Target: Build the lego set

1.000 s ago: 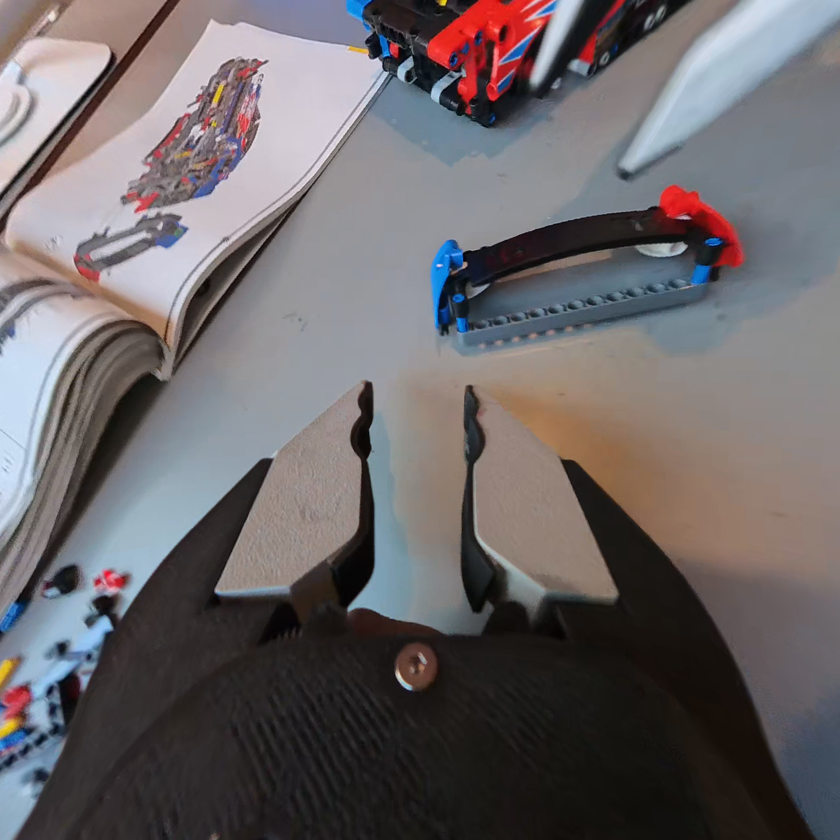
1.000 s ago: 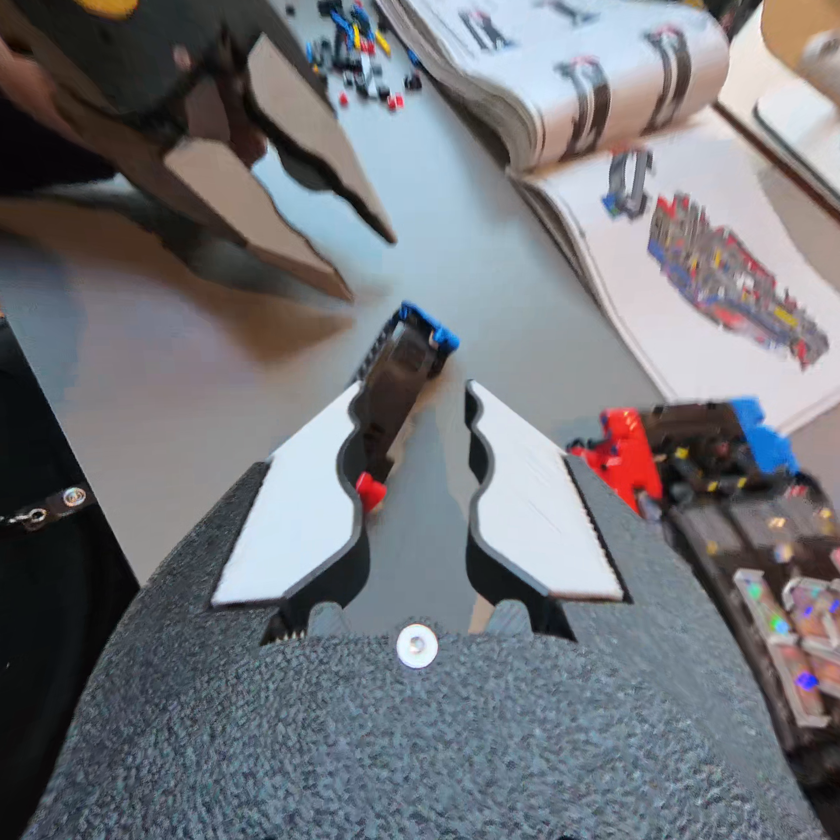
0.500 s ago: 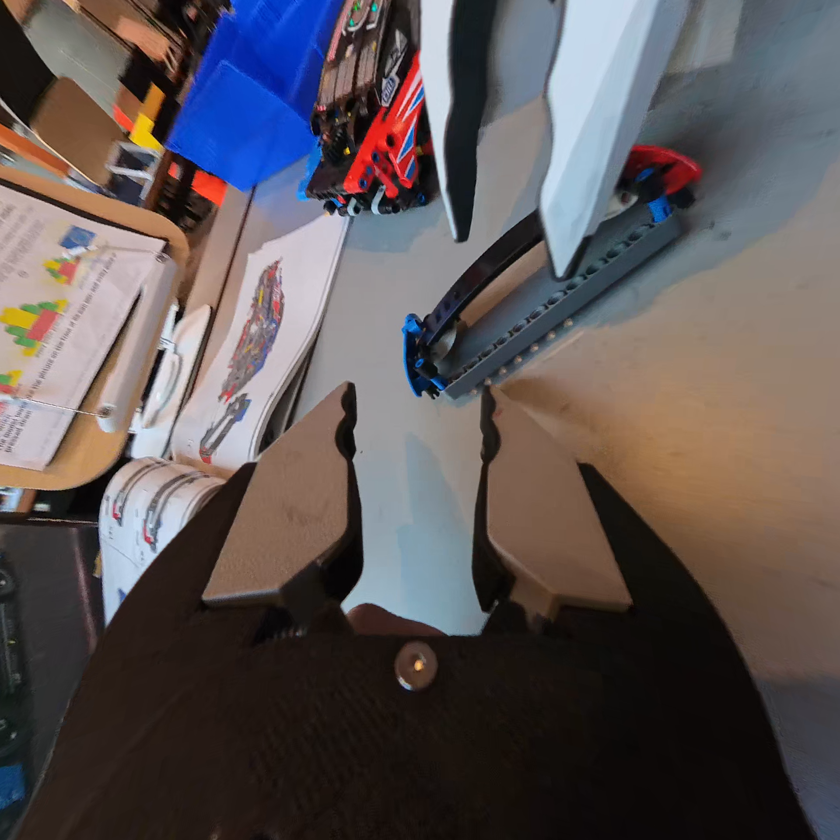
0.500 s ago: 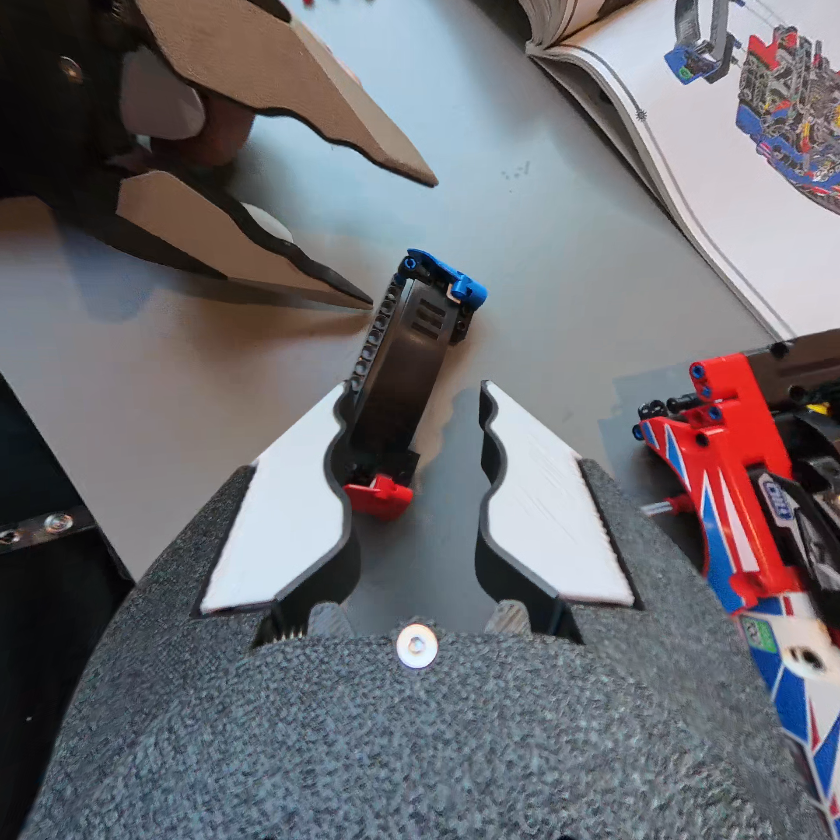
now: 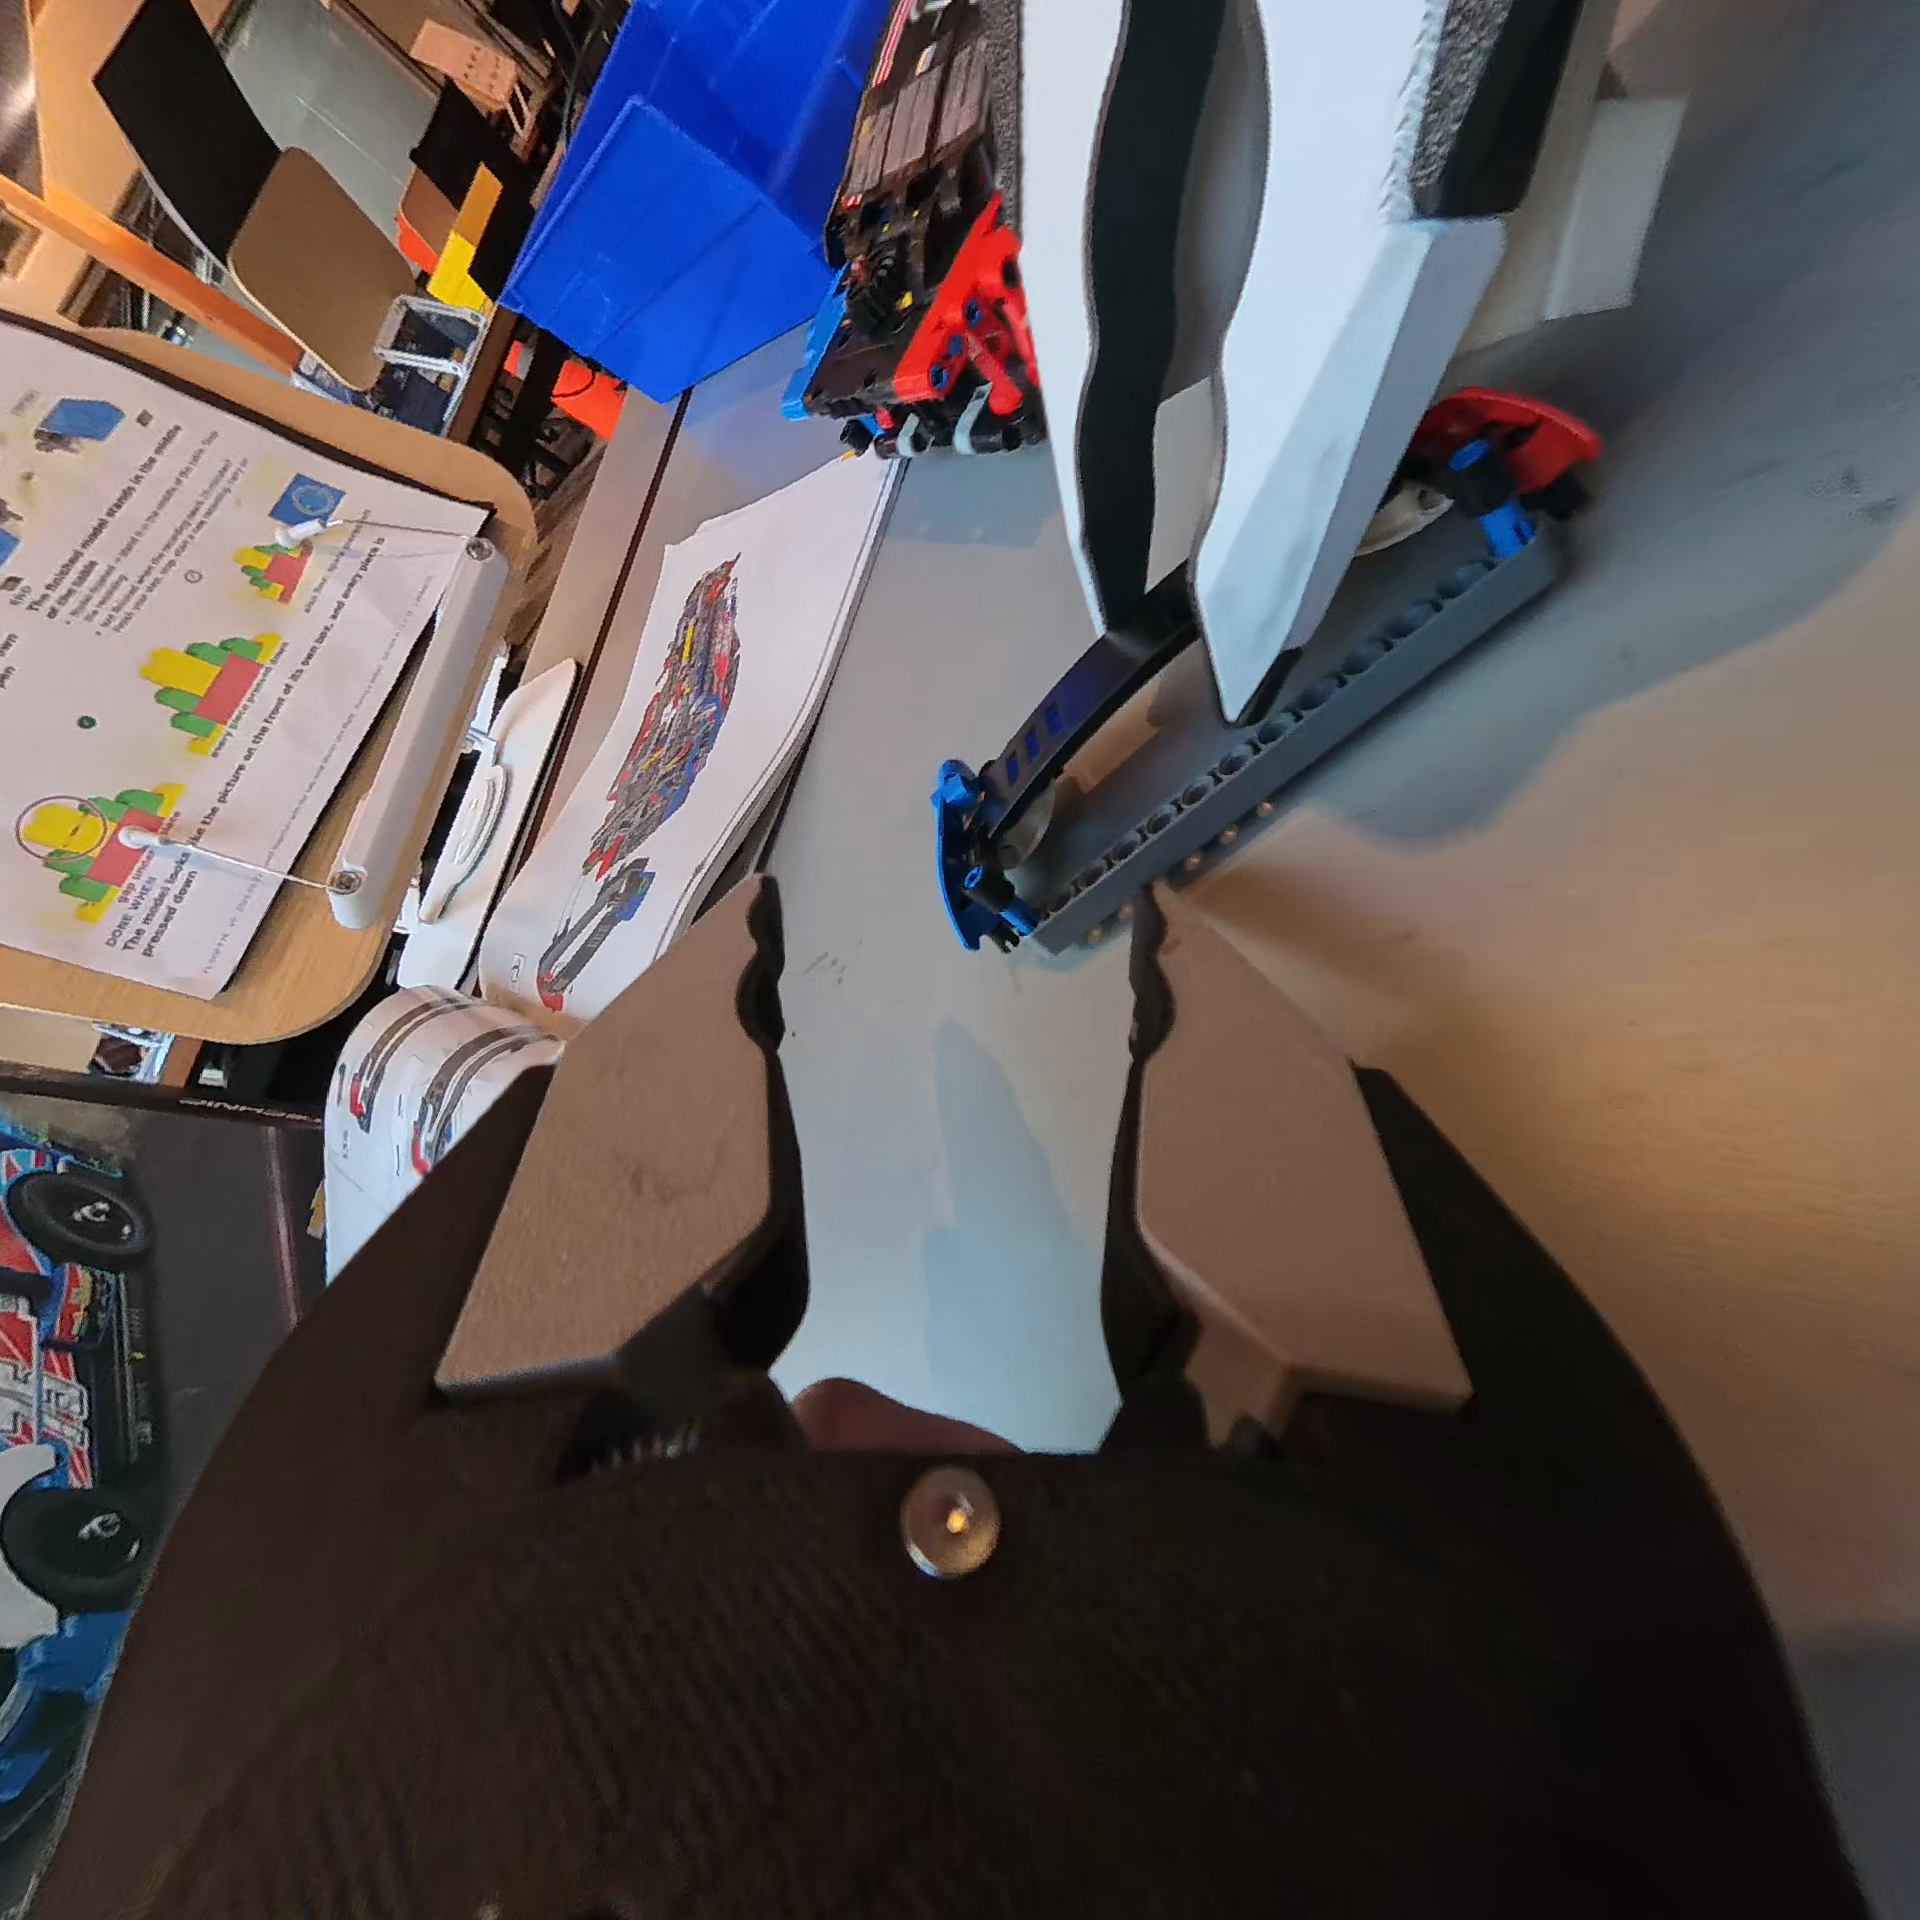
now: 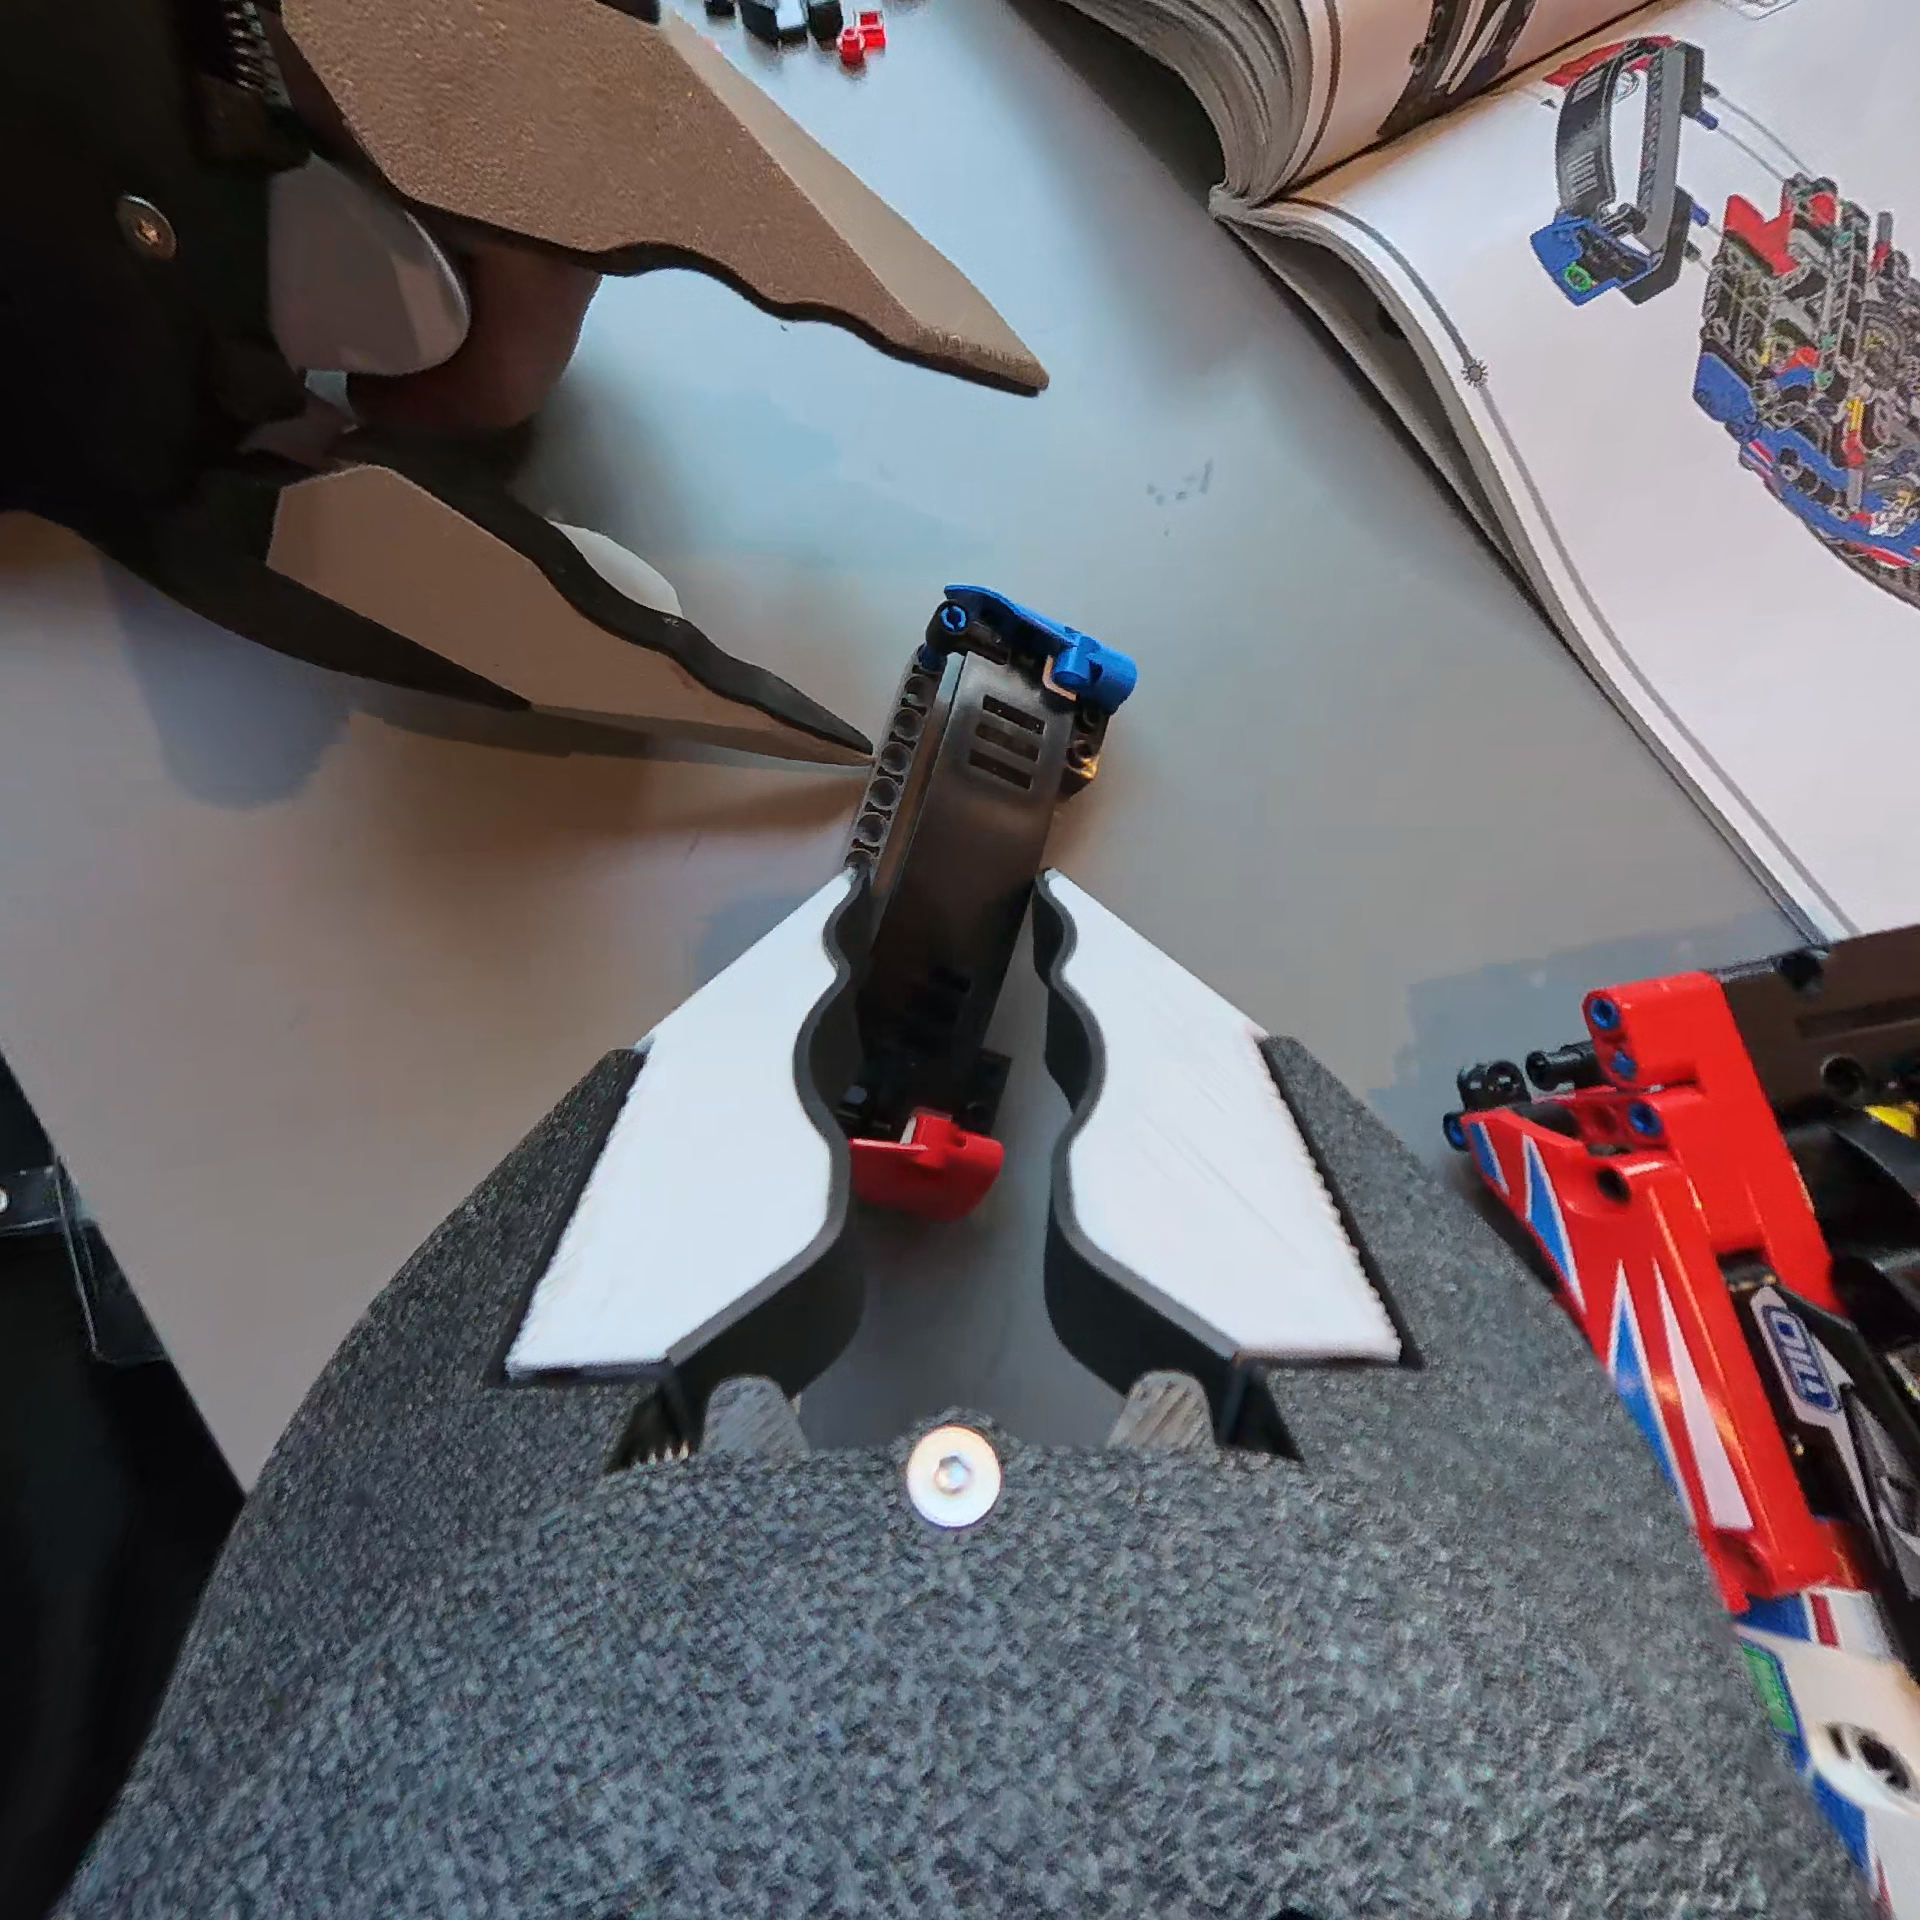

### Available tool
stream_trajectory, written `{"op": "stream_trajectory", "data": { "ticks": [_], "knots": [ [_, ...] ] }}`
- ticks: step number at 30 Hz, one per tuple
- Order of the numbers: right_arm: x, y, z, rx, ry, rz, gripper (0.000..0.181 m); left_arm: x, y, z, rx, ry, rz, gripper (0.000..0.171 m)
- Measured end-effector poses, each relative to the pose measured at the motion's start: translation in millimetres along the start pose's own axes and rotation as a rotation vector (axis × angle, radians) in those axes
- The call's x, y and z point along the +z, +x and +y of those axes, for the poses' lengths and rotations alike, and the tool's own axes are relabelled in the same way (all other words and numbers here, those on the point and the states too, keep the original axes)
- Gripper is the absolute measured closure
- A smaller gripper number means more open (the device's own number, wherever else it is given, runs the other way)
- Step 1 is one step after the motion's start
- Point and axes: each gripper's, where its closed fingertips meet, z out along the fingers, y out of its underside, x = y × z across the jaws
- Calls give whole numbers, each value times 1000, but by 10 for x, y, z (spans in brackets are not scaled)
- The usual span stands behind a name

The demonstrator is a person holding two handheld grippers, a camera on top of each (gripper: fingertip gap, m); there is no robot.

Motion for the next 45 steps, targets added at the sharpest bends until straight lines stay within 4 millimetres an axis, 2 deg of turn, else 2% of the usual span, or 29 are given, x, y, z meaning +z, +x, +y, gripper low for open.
{"op": "stream_trajectory", "data": {
  "ticks": [8, 15, 23, 33, 38, 45],
  "knots": [
    [71, 59, -88, 70, 41, -101, 151, 21, -205, 183, -69, -59, -50, 97],
    [51, 40, -140, 140, 89, -215, 151, -14, -244, 247, -84, -55, -34, 96],
    [29, -29, -101, 165, 69, -324, 152, -68, -43, 138, 33, 12, 30, 117],
    [5, -13, -167, 276, 123, -398, 154, -179, 51, 125, -13, 52, 144, 105],
    [-2, -80, -170, 291, 127, -436, 154, -175, 81, 96, 5, 61, 144, 109],
    [33, -241, -131, 284, 72, -522, 154, -198, 194, 30, 70, 95, 169, 124]
  ]
}}
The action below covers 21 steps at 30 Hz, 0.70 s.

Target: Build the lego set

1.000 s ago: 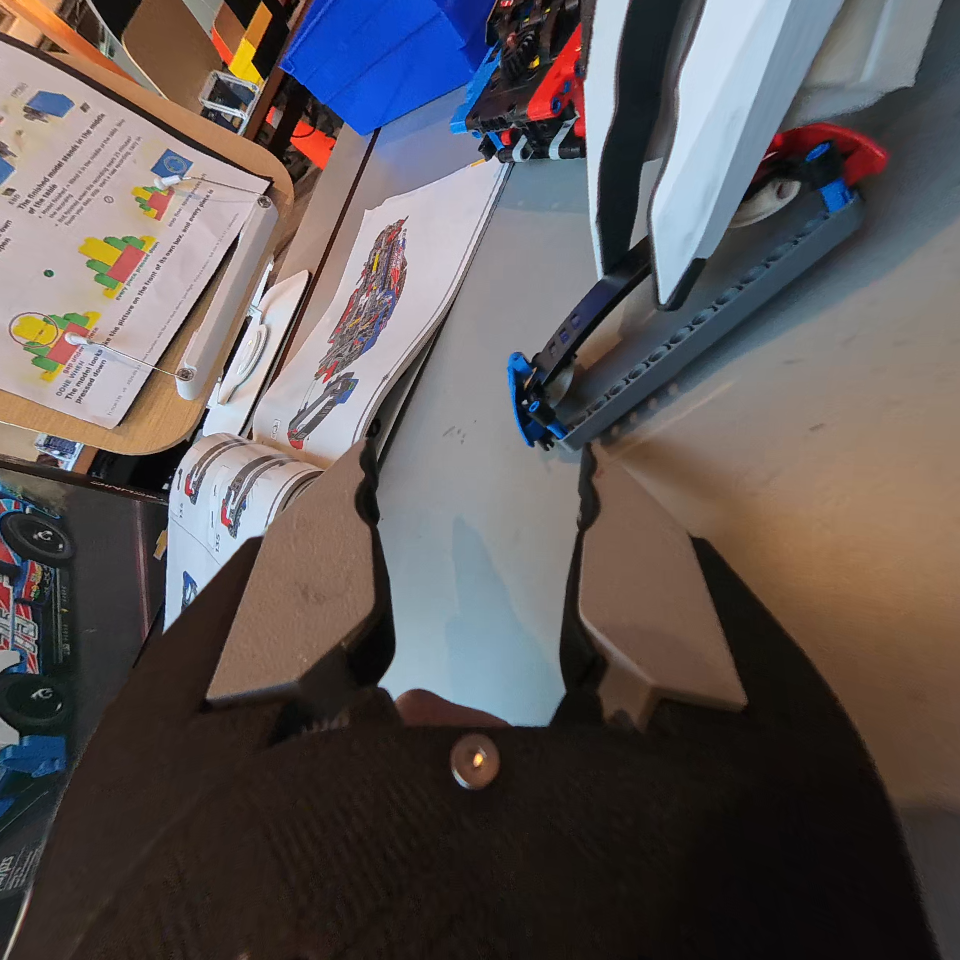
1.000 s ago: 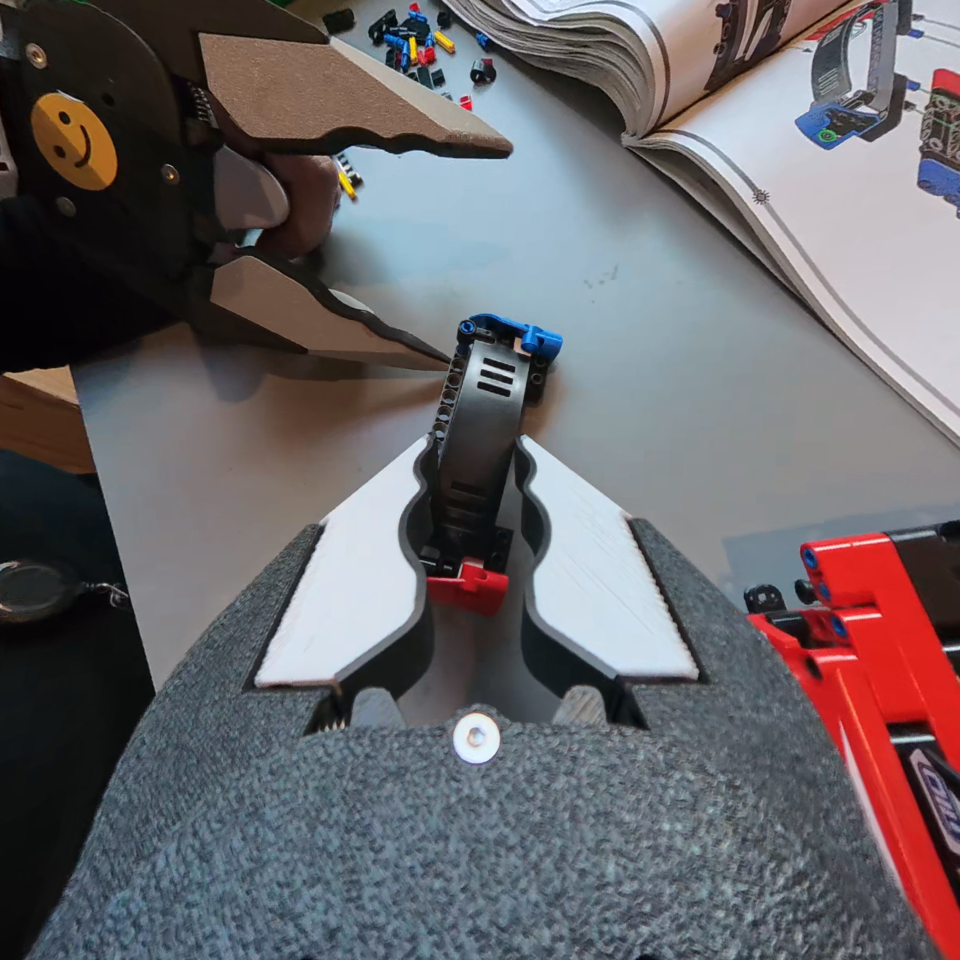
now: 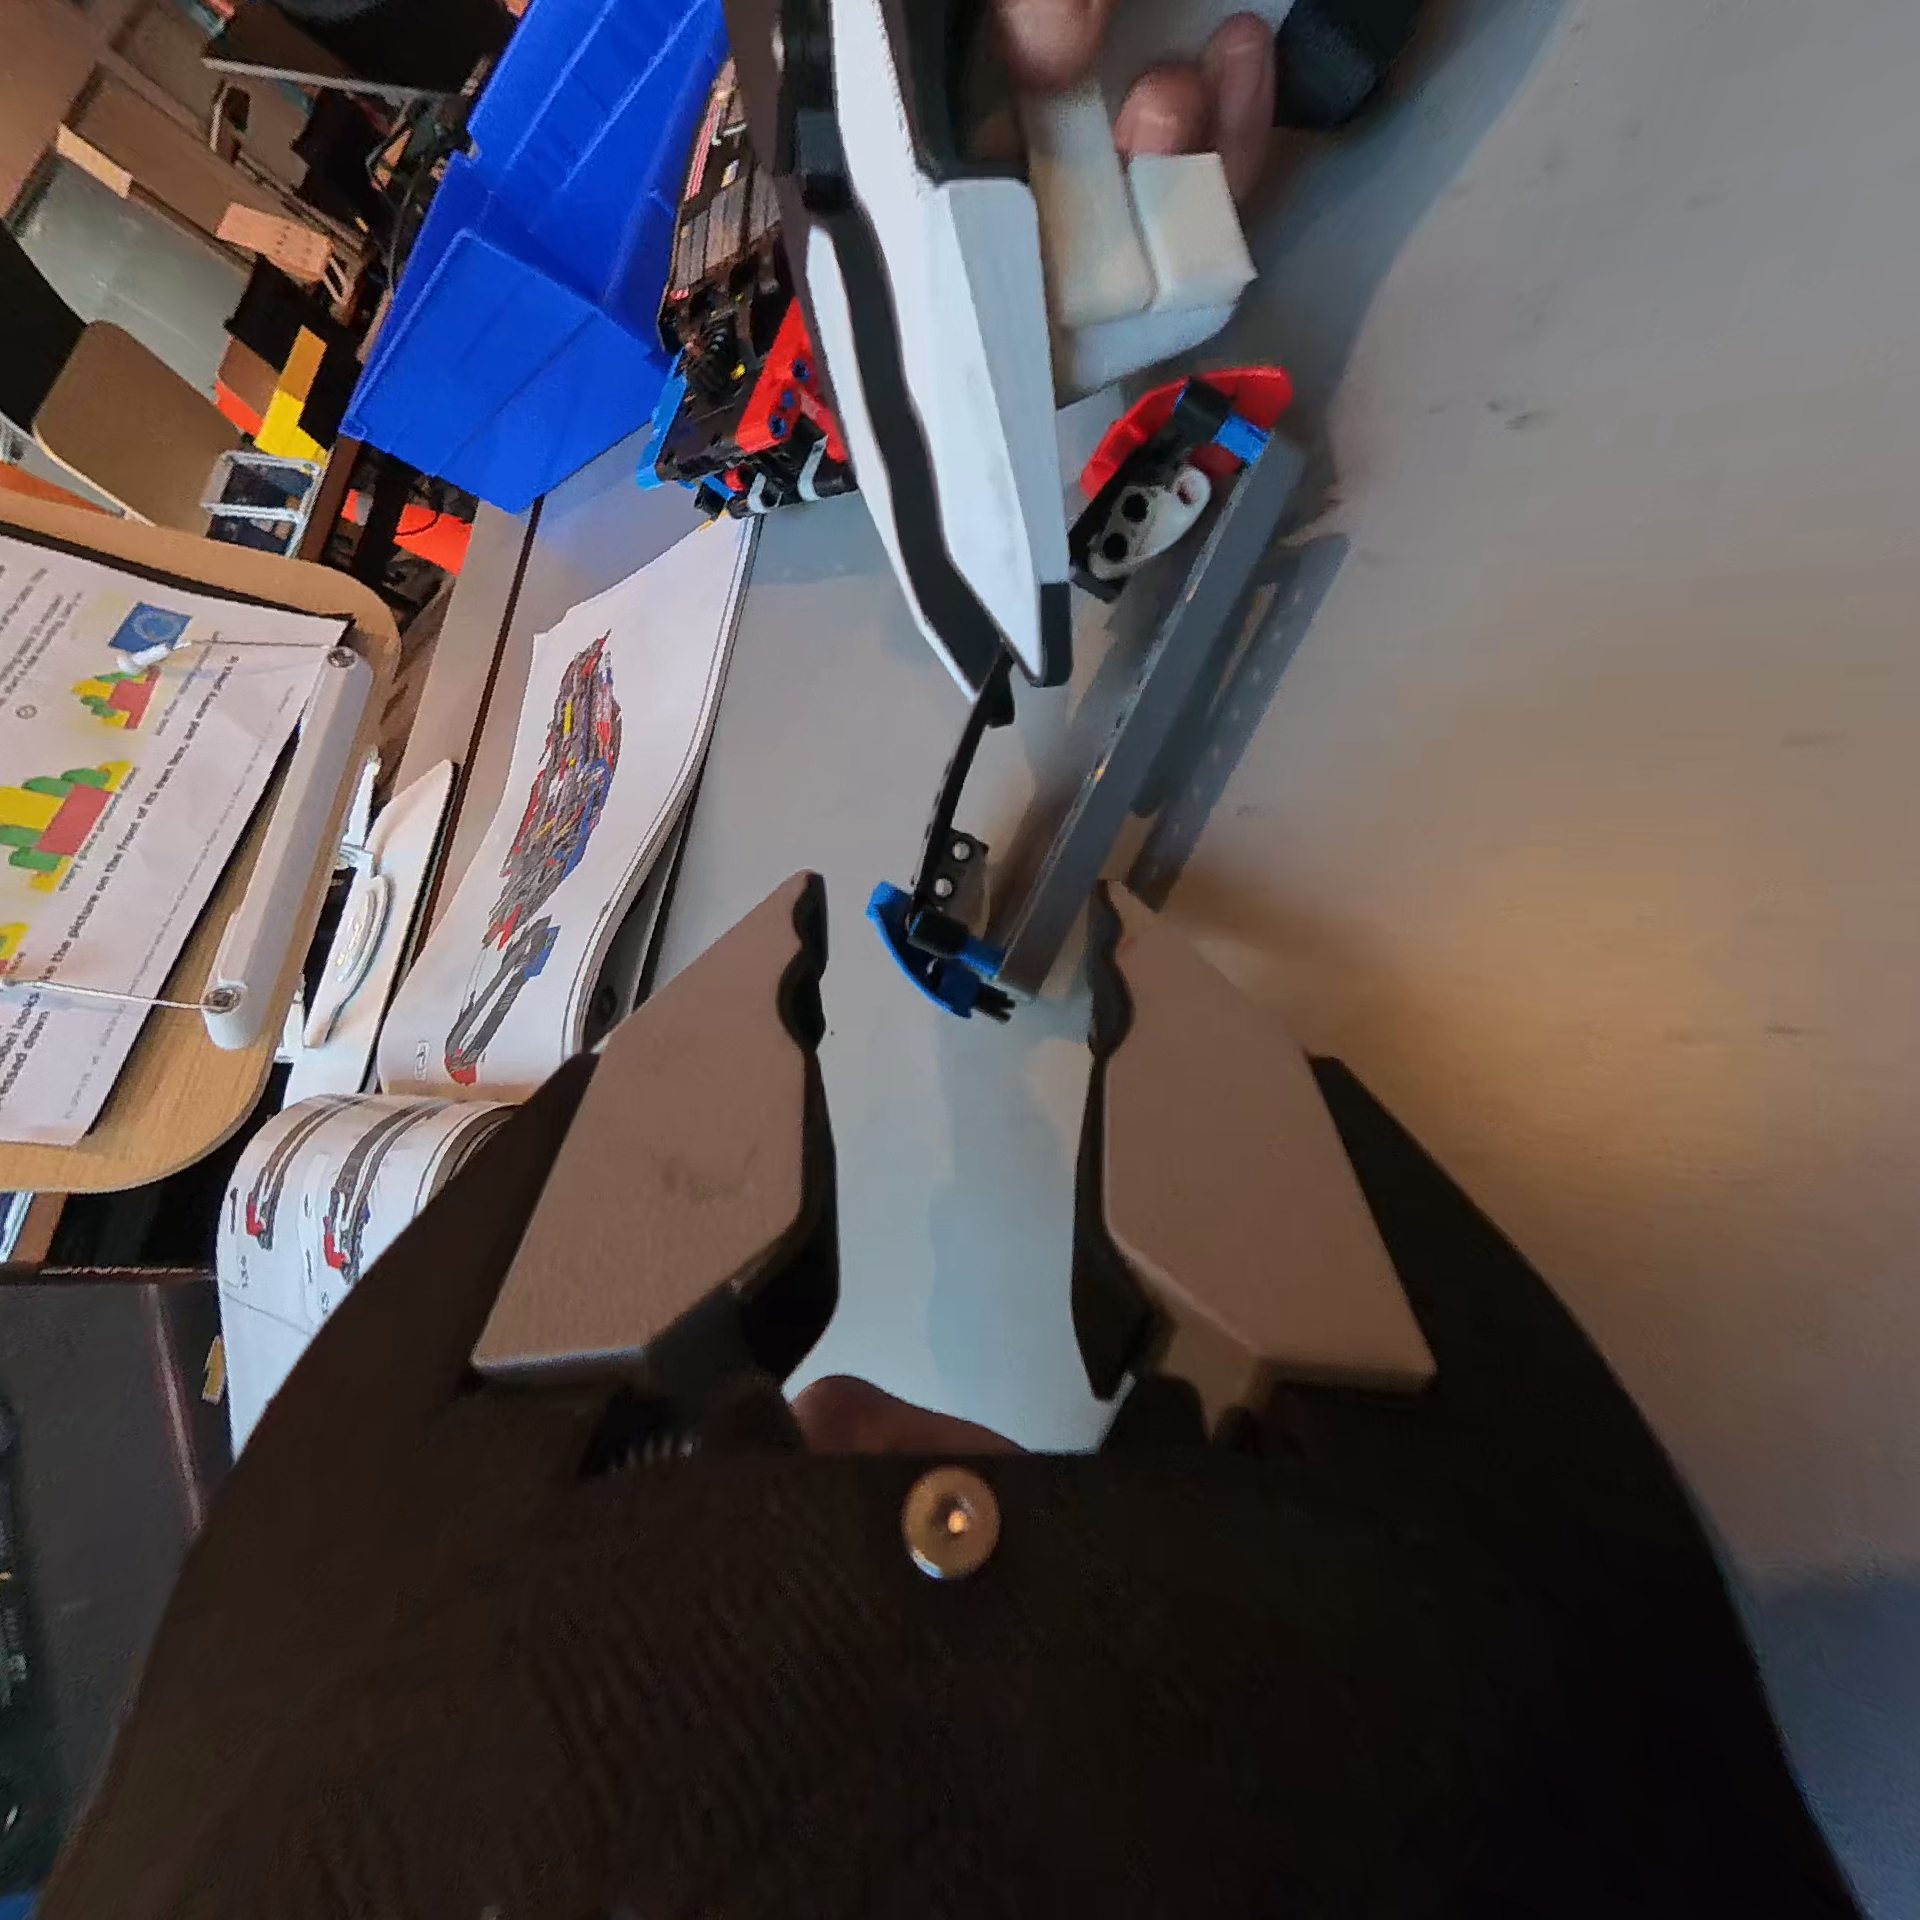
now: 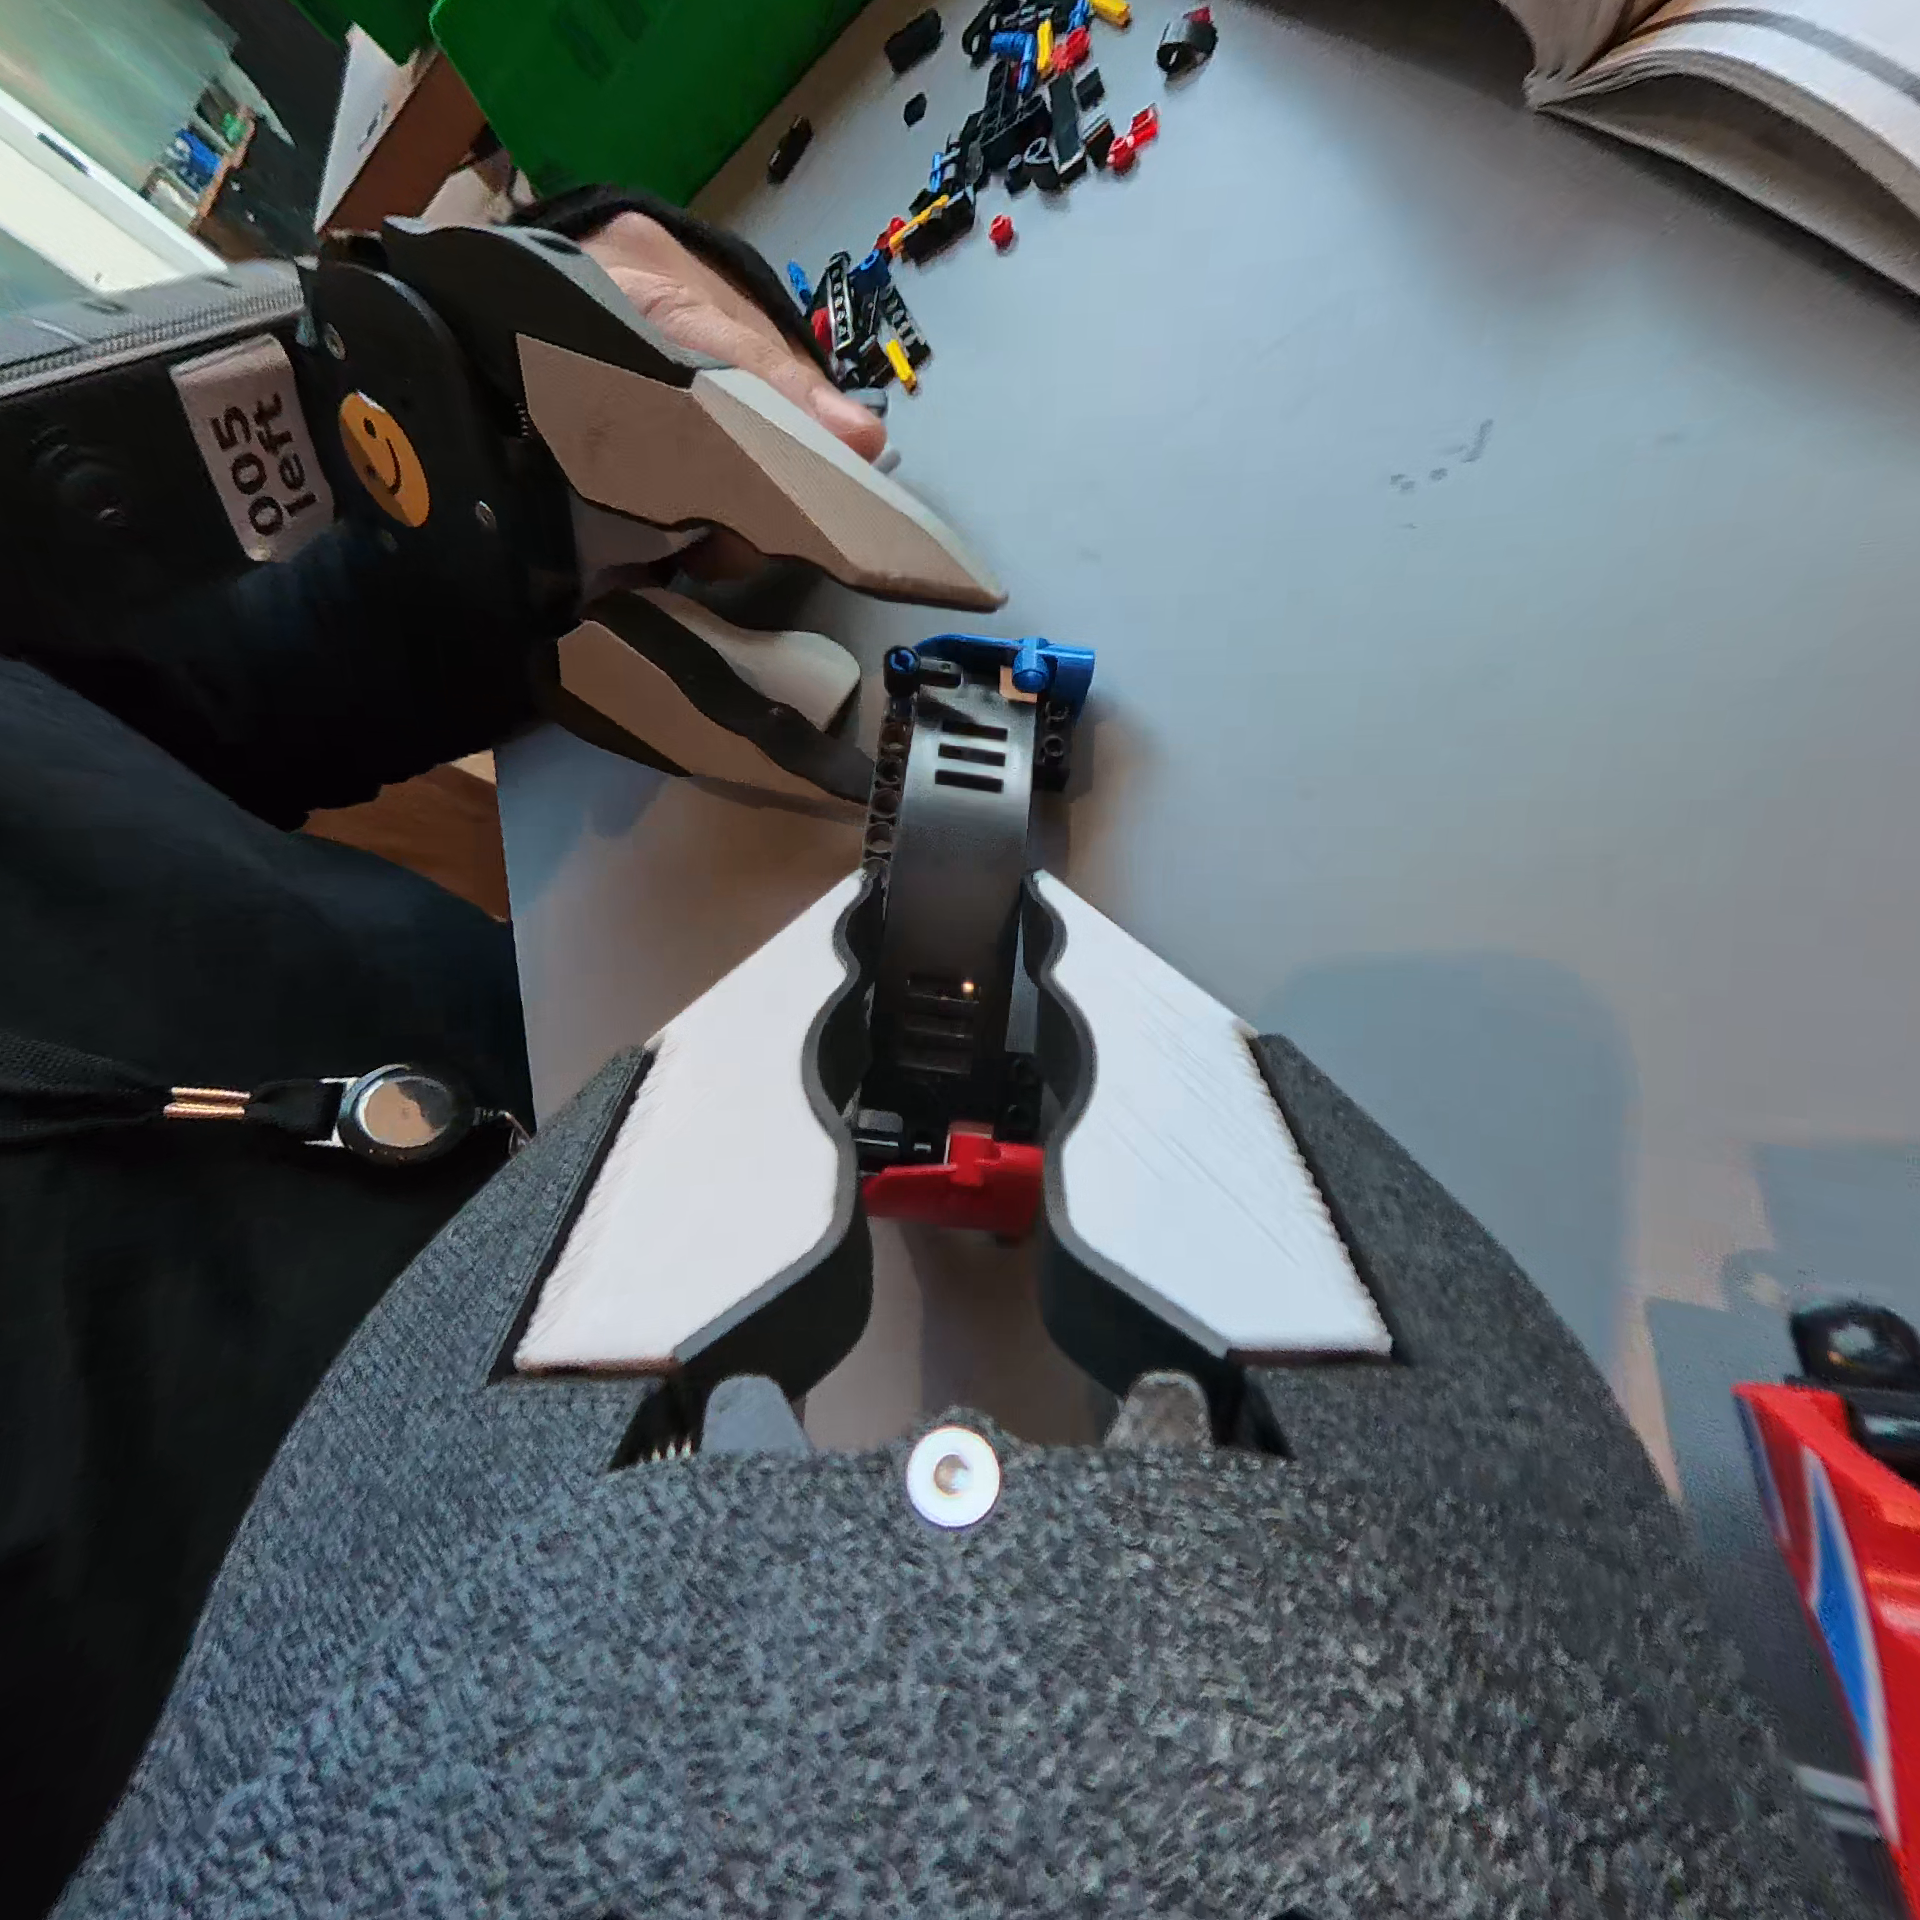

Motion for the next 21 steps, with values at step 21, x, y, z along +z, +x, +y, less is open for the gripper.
{"op": "stream_trajectory", "data": {
  "ticks": [21],
  "knots": [
    [-151, -102, -118, -787, -127, 590, 137, 5, -63, 1, -146, -37, 24, 143]
  ]
}}
